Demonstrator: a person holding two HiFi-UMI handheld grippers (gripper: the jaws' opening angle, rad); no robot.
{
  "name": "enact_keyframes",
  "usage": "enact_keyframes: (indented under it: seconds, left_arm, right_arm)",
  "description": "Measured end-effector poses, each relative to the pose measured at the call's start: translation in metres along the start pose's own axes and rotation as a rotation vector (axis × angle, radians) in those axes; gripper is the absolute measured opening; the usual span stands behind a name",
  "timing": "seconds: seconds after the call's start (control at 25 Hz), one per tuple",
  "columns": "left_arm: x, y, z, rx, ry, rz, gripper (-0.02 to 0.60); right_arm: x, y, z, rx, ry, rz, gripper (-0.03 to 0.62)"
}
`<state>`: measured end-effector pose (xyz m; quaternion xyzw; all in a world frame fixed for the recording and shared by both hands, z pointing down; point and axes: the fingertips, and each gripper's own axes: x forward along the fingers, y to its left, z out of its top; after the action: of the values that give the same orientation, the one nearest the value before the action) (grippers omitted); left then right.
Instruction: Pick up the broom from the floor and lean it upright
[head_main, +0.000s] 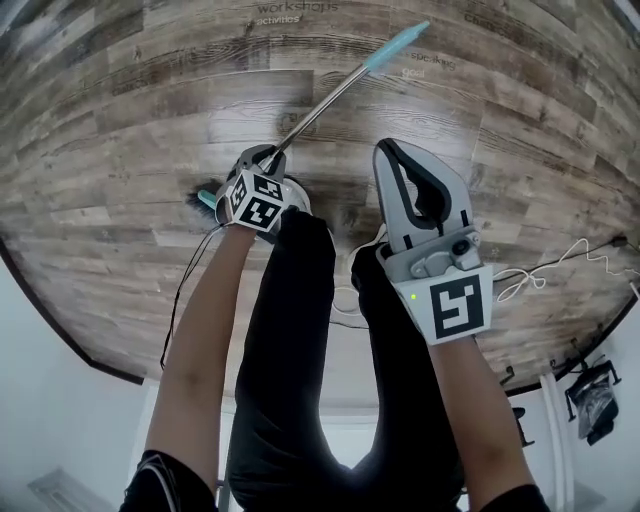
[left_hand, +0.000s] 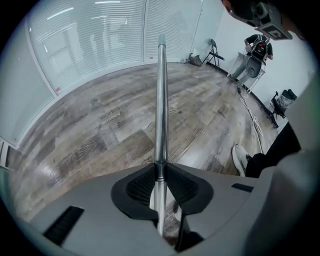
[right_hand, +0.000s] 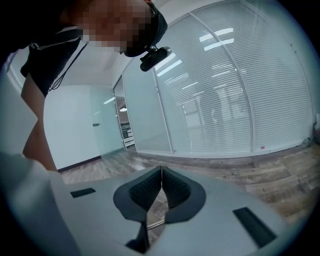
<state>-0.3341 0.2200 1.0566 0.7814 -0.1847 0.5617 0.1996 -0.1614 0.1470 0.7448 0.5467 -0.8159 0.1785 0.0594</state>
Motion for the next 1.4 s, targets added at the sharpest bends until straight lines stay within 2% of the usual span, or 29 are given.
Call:
enact_keyframes:
  seconds: [0.16, 0.48, 0.64, 0.92, 1.2, 1.4]
  left_arm:
    - [-0.038, -0.002, 0.021, 0.013, -0.008, 0.023, 0.087]
    - [-0.095, -0.031, 0.064, 0.023, -0.049, -0.002, 0.087]
    - [-0.122, -0.048, 0.081, 0.082, -0.055, -0.004, 0.087]
    - [-0.174, -0.085, 0.089, 0.256, -0.051, -0.018, 0.087]
    - [-0.22, -0.1, 0.114, 0.31, -0.107, -0.008, 0.087]
    - [-0.265, -0.126, 0.138, 0.329, -0.144, -0.033, 0.087]
  right_arm:
    - [-0.015, 0.02, 0.034, 0.039, -0.011, 0.003, 0.018]
    - [-0.069, 0.04, 0.076, 0.095, -0.005, -0.01, 0.018]
    - [-0.096, 0.033, 0.097, 0.081, -0.005, -0.043, 0.018]
    - [-0.14, 0.031, 0.152, 0.081, -0.046, -0.071, 0.018]
    - [-0.192, 0.068, 0.205, 0.096, -0.129, -0.072, 0.018]
    - [-0.229, 0.095, 0.228, 0.073, -0.103, -0.051, 0.018]
